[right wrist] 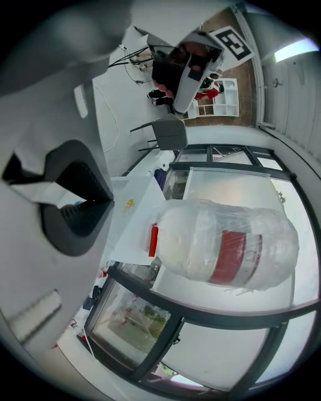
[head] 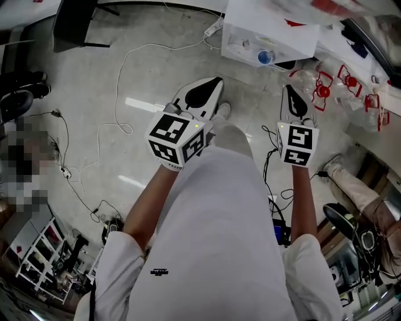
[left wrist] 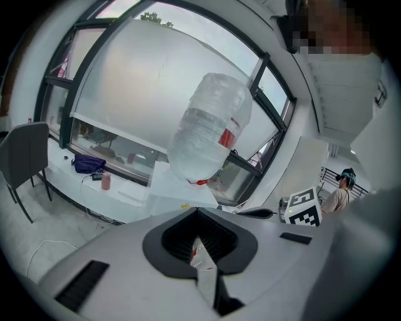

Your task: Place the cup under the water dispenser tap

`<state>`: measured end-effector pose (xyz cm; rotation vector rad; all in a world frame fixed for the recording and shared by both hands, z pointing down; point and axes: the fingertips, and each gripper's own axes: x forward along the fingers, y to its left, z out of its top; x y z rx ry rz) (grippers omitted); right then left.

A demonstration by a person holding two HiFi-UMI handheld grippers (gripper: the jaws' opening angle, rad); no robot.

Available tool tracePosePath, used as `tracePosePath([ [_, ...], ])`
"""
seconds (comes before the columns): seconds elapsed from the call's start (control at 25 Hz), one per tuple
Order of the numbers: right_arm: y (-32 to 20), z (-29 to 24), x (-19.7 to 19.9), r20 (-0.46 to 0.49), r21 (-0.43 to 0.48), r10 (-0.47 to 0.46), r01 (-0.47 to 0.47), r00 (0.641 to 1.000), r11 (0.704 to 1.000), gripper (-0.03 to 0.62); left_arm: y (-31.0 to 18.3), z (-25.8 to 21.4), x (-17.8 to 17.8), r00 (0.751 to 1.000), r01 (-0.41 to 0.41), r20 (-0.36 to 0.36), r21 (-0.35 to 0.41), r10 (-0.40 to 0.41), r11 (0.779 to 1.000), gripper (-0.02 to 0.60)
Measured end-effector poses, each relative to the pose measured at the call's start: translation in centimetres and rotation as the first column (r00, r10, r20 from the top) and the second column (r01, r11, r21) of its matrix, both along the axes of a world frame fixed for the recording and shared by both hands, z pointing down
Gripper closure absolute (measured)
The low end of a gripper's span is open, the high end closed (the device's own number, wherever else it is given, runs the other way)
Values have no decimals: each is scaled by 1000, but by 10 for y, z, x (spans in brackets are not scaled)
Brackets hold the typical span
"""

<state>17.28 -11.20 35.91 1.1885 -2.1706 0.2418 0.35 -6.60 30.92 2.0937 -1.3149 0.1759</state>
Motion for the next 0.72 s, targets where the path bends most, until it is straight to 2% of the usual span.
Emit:
tracePosePath([
  [0.24, 16, -43, 3, 51, 50, 16, -19, 999, 999, 583, 7, -27, -3, 1000, 3, 8, 42, -4, 999, 575],
  [0.72, 14, -125, 3, 155, 154, 49, -73, 987, 985, 583, -5, -80, 4, 999, -51, 12, 145, 50, 988, 575],
])
